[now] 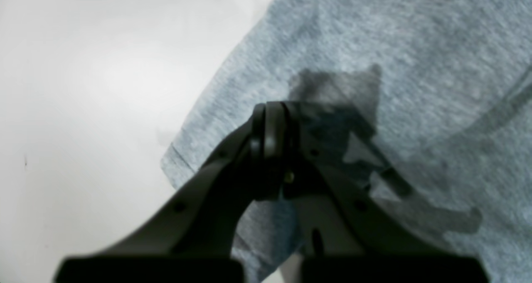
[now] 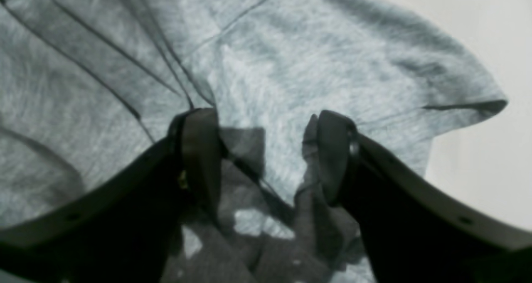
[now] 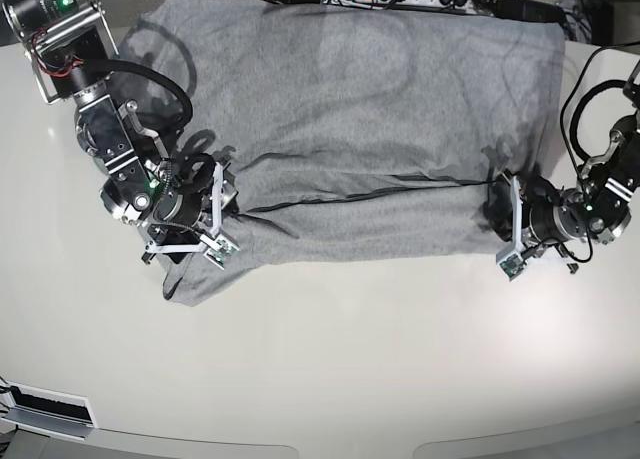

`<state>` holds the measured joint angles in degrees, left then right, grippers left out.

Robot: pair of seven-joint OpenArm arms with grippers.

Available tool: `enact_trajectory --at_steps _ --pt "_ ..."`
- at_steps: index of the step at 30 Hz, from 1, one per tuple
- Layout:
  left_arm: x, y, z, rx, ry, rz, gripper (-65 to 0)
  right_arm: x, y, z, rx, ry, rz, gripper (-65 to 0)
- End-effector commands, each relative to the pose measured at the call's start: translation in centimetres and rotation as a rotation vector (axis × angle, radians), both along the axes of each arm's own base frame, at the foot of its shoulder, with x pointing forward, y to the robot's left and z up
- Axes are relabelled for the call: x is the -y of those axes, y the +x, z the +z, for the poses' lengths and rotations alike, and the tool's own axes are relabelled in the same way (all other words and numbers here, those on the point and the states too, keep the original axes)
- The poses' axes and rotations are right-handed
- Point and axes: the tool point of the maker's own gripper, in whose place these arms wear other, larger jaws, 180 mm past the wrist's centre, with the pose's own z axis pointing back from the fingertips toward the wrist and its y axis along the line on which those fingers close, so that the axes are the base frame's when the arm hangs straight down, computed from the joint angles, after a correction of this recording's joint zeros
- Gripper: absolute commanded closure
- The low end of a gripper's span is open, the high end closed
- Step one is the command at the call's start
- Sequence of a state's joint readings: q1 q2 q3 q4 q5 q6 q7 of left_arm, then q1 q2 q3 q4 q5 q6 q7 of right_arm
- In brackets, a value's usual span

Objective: Layout the t-shirt on the table in an organized manner, then fold the t-shirt properly
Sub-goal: 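Grasp the shirt hem with both grippers and pull it toward the robot base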

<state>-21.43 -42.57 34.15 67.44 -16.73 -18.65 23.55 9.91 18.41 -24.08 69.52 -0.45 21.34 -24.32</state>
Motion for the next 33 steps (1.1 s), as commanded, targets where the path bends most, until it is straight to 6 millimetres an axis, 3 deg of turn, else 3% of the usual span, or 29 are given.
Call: enact_trajectory --at_steps 1,3,5,6,15,20,29,30,33 --pt "-0.5 1.3 1.6 0.047 -0.006 0.006 0.0 0.4 1.5 1.4 0.047 0.002 -0.008 -32.3" --pt "-0.5 1.3 1.6 0.047 -0.006 0.006 0.0 0.3 1.5 1.4 0.045 0.003 -0.002 -20.9" --pt "-0.5 1.4 1.6 0.047 -0.005 0.006 0.0 0.2 1.6 1.5 0.038 0.001 0.014 -2.5" --pt "-0.5 1.4 1.6 0.049 -0.002 0.005 0.0 0.1 1.7 1.6 0.032 -0.005 0.024 0.0" --pt "-2.0 3.0 3.4 0.101 0.061 -0.005 0.0 1.3 6.6 6.1 0.088 -0.074 -0.003 0.0" --pt "-2.9 5.5 5.7 0.194 0.078 0.055 0.0 1.3 8.6 8.4 0.140 -0.072 -0.008 0.0" --pt "-4.6 8.4 9.0 0.340 0.175 0.085 0.0 1.5 9.5 9.3 0.169 -0.072 -0.027 0.0" --pt "-4.6 8.6 9.2 0.346 0.179 0.083 0.0 1.7 9.7 9.4 0.180 -0.069 -0.045 -4.8" --pt "-4.1 8.3 8.9 0.320 0.159 0.063 0.0 2.3 10.3 9.9 0.212 -0.064 -0.099 -29.8"
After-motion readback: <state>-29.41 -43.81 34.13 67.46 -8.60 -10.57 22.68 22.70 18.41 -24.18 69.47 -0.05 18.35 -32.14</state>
